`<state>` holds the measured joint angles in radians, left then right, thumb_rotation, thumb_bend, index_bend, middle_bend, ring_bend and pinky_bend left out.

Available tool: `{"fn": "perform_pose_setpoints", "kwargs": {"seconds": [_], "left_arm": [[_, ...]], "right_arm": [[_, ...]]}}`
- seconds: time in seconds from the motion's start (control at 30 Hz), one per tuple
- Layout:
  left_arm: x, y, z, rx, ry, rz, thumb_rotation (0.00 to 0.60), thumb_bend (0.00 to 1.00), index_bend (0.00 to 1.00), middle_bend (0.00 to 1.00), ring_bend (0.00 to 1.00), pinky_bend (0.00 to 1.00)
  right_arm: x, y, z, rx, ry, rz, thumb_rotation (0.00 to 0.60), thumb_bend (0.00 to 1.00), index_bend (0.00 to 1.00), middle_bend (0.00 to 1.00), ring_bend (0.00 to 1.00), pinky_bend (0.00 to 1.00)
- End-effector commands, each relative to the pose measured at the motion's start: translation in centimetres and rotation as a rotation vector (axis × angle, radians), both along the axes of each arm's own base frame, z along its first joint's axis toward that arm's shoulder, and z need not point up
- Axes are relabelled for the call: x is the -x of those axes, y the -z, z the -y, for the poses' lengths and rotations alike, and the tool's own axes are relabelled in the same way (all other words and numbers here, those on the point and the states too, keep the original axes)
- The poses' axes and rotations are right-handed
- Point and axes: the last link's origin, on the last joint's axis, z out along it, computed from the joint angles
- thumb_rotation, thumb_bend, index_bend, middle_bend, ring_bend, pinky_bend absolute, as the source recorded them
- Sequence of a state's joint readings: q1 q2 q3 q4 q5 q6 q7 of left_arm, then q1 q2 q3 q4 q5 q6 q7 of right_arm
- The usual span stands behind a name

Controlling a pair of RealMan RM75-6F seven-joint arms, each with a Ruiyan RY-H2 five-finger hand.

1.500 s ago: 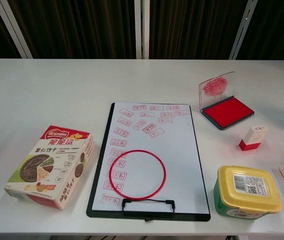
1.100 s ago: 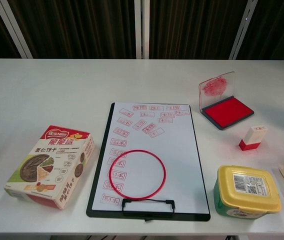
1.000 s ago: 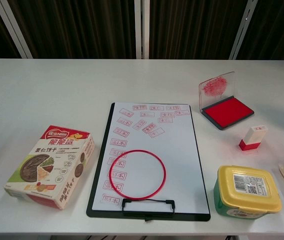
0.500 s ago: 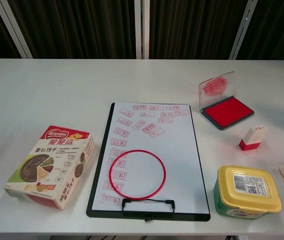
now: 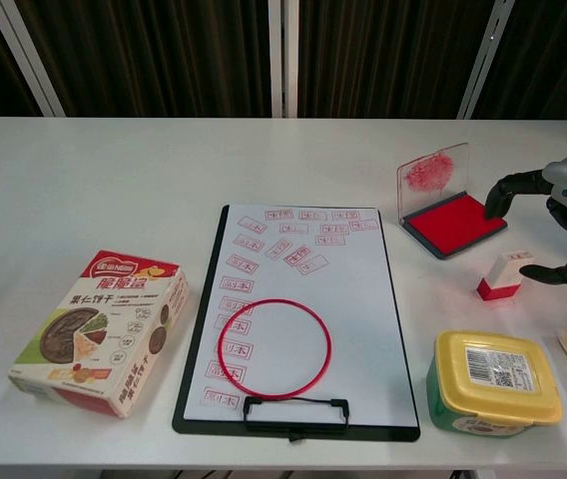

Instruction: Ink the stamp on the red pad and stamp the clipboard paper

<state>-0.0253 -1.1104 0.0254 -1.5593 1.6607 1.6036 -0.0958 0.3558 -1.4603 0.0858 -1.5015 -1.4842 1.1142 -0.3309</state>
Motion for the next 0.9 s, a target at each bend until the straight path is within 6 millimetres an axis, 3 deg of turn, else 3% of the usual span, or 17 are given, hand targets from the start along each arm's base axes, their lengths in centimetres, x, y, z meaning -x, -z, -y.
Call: {"fn": "perform_pose_setpoints", "kwargs": {"seconds": [0.03, 0.9], "left_arm": [[0.1, 0.0, 0.1, -0.001, -0.001, 0.001, 0.600, 0.00, 0.10, 0.09, 0.07, 0.16], [0.1, -0.3, 0.0, -0.005, 0.001, 0.000, 0.600, 0.00, 0.10, 0.09, 0.07, 0.16]], "right_arm": [[0.2, 0.6, 0.3, -0.005, 0.006, -0.011, 0.600, 0.17, 0.39, 0.35, 0.78, 1.00], [1.4, 2.7, 0.7, -0.019, 0.035, -0.045, 0.600, 0.23, 0.47, 0.42, 0.78, 1.00]]}}
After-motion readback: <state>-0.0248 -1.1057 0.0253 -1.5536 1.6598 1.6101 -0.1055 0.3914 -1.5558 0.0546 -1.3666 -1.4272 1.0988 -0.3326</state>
